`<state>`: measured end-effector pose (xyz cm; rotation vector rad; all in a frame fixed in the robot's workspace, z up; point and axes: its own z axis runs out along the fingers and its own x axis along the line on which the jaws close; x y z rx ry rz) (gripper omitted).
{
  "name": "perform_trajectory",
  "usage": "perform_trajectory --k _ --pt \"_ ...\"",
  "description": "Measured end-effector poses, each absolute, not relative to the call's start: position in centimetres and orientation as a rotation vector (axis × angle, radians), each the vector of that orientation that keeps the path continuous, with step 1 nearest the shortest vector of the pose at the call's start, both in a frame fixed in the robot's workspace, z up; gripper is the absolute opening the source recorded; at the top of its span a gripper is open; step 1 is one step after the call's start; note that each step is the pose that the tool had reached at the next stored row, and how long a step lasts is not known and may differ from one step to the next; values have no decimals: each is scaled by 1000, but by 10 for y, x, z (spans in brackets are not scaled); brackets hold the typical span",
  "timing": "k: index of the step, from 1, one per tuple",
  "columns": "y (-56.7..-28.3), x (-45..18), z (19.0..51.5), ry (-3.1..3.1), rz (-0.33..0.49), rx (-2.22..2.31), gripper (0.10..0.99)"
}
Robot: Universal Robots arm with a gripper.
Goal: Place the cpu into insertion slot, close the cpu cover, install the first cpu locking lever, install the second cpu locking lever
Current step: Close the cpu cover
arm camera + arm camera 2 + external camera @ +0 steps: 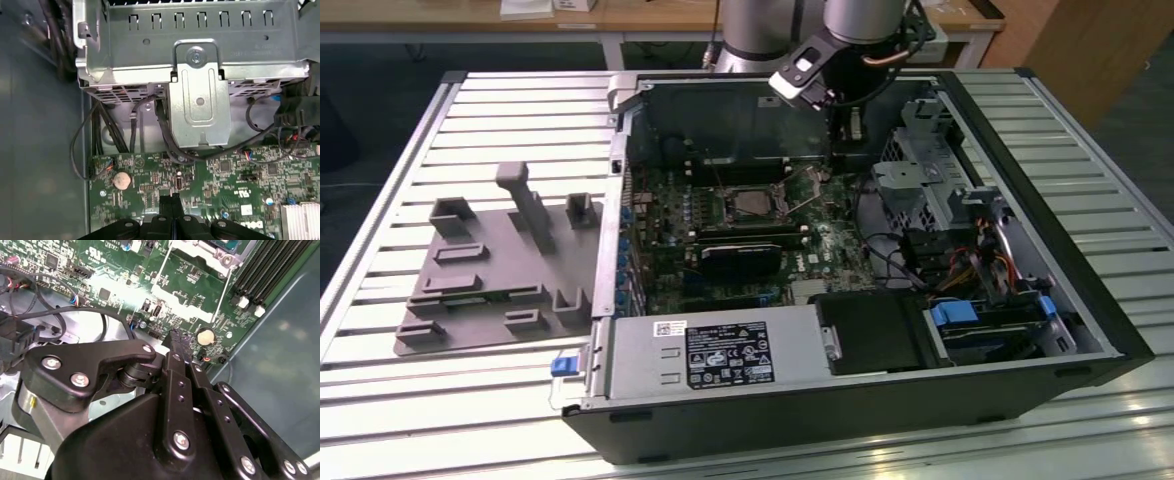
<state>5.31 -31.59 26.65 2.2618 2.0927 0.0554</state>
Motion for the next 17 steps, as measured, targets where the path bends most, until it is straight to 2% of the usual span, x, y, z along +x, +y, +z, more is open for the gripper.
perform_trajectory --k 17 --pt "-316 54 246 2093 53 2264 102"
